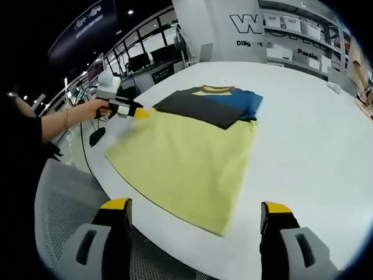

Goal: Fold the garment on the visible template until the final outline fits inside the template.

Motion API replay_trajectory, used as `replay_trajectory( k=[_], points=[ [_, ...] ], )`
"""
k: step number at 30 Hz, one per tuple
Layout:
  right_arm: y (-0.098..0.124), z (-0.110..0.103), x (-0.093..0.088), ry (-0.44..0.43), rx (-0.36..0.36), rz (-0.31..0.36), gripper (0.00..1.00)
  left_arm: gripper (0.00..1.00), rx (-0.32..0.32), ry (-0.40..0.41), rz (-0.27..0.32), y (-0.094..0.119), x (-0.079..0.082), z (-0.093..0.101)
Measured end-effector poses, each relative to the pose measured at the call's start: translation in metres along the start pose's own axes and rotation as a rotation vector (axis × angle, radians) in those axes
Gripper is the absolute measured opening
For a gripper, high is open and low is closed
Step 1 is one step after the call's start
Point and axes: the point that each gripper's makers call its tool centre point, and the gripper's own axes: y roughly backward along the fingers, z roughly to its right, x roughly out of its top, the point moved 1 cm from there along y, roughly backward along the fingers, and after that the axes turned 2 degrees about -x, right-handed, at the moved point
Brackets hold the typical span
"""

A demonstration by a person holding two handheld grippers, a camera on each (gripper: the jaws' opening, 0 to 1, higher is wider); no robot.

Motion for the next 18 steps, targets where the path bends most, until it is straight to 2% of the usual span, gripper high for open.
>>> replay_trajectory(
  k=[8, 10, 18],
  points=[
    [-0.005, 0.001, -0.008, 0.005, -0.007, -0.031, 0.88, 0.97, -0.042, -0.031, 0.027, 0.019, -0.012, 0.021],
    [-0.005, 0.002, -0.010, 0.005, -0.011, -0.039, 0.87, 0.99, -0.048, -0.037, 0.009, 0.022, -0.017, 0.025],
    [-0.009, 0.004, -0.017, 0.011, -0.024, -0.068, 0.84, 0.99, -0.096, -0.010, -0.012, 0.041, -0.041, 0.046]
  ],
)
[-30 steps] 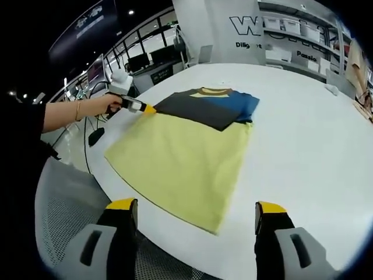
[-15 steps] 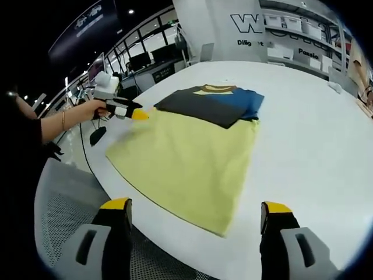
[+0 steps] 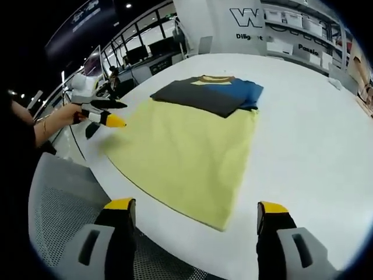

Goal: Fold the garment on the visible template until the final outline fits inside the template.

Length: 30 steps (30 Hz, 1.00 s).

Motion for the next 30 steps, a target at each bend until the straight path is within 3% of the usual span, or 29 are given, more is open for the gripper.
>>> replay_trajectory(
  k=[9, 15, 18, 20, 24, 30],
  points=[
    [-0.004, -0.001, -0.007, 0.011, -0.004, -0.032, 0.81, 0.98, -0.046, 0.046, -0.041, 0.019, -0.028, 0.018],
    [-0.004, 0.000, -0.007, 0.006, -0.002, -0.030, 0.79, 0.94, -0.037, 0.053, -0.069, 0.028, -0.045, 0.019],
    [-0.005, 0.000, -0.008, 0.003, -0.004, -0.034, 0.77, 0.89, -0.042, 0.059, -0.088, 0.030, -0.053, 0.023],
    [-0.006, 0.000, -0.008, 0.001, -0.004, -0.034, 0.75, 0.83, -0.060, 0.086, -0.137, 0.030, -0.063, 0.026],
    [-0.007, 0.000, -0.009, 0.009, -0.001, -0.038, 0.66, 0.72, -0.036, 0.091, -0.142, 0.031, -0.065, 0.022],
    [-0.009, 0.003, -0.013, 0.014, -0.014, -0.053, 0.62, 0.61, 0.003, 0.122, -0.164, 0.038, -0.073, 0.023]
  ],
)
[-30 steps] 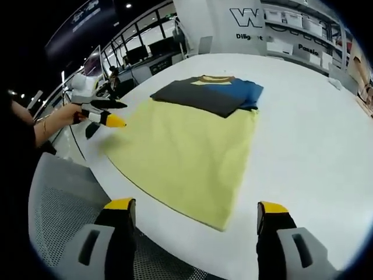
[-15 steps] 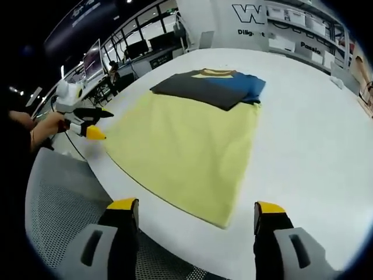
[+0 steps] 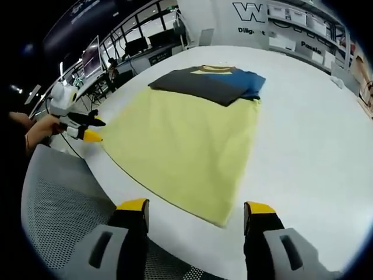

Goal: Fold the garment on the visible template until the final outline fits inside the template.

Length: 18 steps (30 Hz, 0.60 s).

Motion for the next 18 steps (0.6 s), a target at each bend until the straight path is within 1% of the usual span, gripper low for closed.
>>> replay_trajectory(
  k=[1, 2, 5, 8, 11, 13, 15, 18],
  points=[
    [0.000, 0.000, -0.001, -0.005, 0.000, -0.006, 0.61, 0.56, 0.003, 0.002, -0.004, 0.001, -0.002, 0.001],
    [-0.001, 0.001, -0.002, -0.009, 0.000, -0.011, 0.60, 0.54, -0.006, 0.002, -0.010, 0.002, -0.004, 0.005],
    [-0.003, 0.004, -0.005, -0.012, -0.017, -0.028, 0.57, 0.48, -0.002, 0.007, -0.024, 0.005, -0.009, 0.008],
    [-0.003, 0.006, -0.006, -0.019, -0.023, -0.031, 0.54, 0.45, 0.011, 0.022, -0.031, 0.006, -0.012, 0.012],
    [-0.003, 0.011, -0.004, -0.033, -0.037, -0.025, 0.45, 0.43, 0.043, 0.023, -0.048, 0.008, -0.018, 0.012],
    [-0.003, 0.013, -0.004, -0.042, -0.044, -0.019, 0.37, 0.41, 0.046, 0.033, -0.052, 0.009, -0.019, 0.010],
    [-0.004, 0.016, -0.005, -0.055, -0.054, -0.019, 0.30, 0.38, 0.054, 0.074, -0.046, 0.011, -0.020, 0.007],
    [-0.005, 0.021, -0.009, -0.052, -0.078, -0.031, 0.21, 0.31, 0.060, 0.111, -0.032, 0.012, -0.021, 0.003]
  ],
)
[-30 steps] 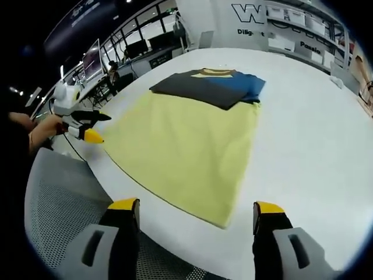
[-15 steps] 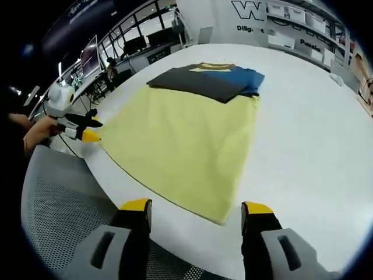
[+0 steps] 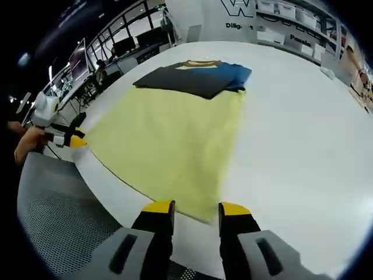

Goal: Fold the garment on the visible template until the final outline fits inside the template.

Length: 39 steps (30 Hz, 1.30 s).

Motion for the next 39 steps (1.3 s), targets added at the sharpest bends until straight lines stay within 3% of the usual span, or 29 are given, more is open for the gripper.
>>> replay_trajectory(
  k=[4, 12, 17, 22, 27, 33, 39],
  points=[
    [-0.002, 0.005, -0.009, 0.034, -0.032, -0.042, 0.05, 0.28, -0.003, 0.027, 0.008, 0.000, 0.001, 0.000],
    [-0.003, 0.008, -0.006, 0.037, -0.037, -0.028, 0.00, 0.19, 0.010, 0.013, -0.012, -0.002, 0.003, -0.005],
    [-0.003, 0.007, -0.006, 0.059, -0.039, -0.030, 0.00, 0.08, 0.064, -0.026, -0.036, -0.002, 0.001, -0.014],
    [-0.003, 0.007, -0.006, 0.094, -0.042, -0.034, 0.00, 0.06, 0.050, -0.105, -0.035, -0.003, 0.003, -0.011],
    [-0.002, 0.006, -0.007, 0.122, -0.042, -0.043, 0.00, 0.04, 0.052, -0.122, -0.038, -0.004, 0.003, -0.010],
    [0.002, 0.008, -0.012, 0.116, -0.041, -0.080, 0.00, 0.04, 0.036, -0.182, -0.079, -0.002, -0.002, -0.004],
    [0.008, 0.008, -0.019, 0.110, -0.028, -0.123, 0.00, 0.04, -0.003, -0.178, -0.103, 0.001, -0.009, 0.000]
  ],
)
